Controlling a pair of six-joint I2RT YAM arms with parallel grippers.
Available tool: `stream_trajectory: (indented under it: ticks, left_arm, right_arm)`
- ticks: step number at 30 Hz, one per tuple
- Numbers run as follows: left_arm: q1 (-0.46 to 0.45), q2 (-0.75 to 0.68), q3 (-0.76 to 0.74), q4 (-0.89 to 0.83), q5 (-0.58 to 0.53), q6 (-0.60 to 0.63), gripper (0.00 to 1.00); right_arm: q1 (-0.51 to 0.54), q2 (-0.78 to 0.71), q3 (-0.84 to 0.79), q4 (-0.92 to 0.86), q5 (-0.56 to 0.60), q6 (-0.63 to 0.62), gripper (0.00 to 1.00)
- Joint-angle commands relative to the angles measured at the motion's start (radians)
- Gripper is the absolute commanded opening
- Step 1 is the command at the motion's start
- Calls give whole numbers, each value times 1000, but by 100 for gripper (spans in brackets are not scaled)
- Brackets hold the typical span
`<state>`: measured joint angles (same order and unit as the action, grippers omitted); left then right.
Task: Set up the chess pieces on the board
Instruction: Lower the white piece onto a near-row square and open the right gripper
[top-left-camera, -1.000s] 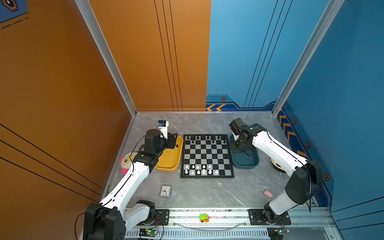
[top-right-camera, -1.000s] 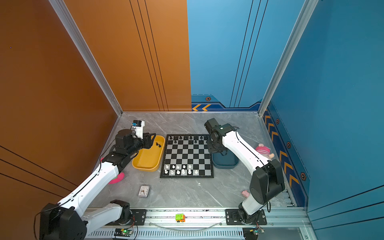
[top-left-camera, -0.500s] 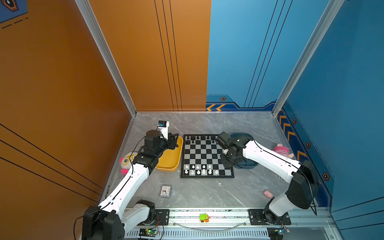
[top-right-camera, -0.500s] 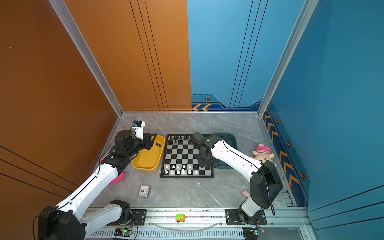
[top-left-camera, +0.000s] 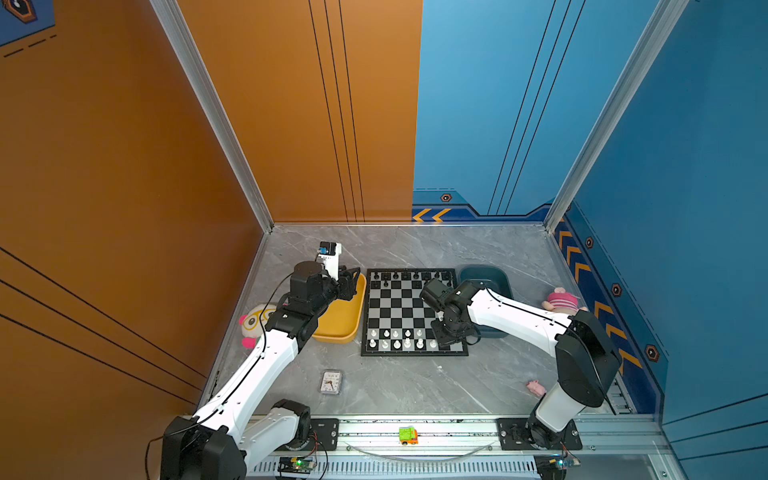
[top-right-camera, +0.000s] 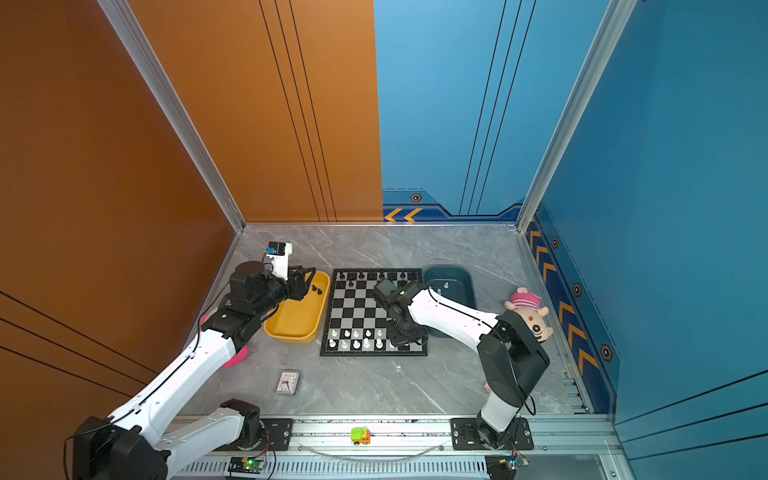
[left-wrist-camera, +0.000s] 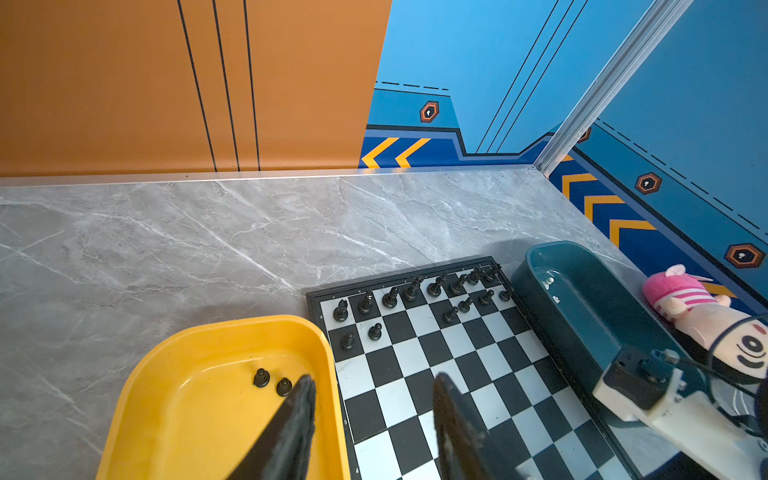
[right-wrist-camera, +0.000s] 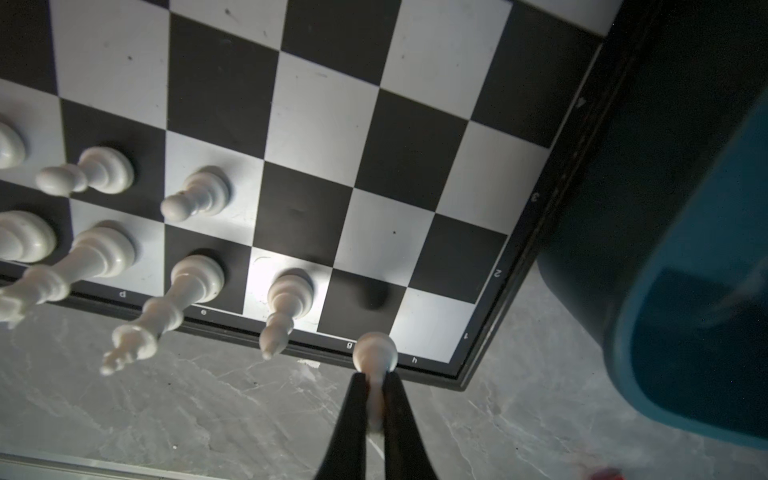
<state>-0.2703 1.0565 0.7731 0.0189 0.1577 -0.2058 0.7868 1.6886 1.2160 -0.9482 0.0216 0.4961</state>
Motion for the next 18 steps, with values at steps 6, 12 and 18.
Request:
stream_trajectory:
  ticks: [6, 12, 18]
  left_arm:
    - [-10, -15, -11, -4, -25, 23, 48]
    - [-10, -13, -12, -7, -29, 25, 48]
    - [-12, -13, -12, -8, -30, 26, 48]
  right_arm:
    - [5, 46, -24, 56, -14, 18, 0]
    - [5, 64, -21, 69, -20, 19, 0]
    - [6, 69, -30, 69, -26, 22, 0]
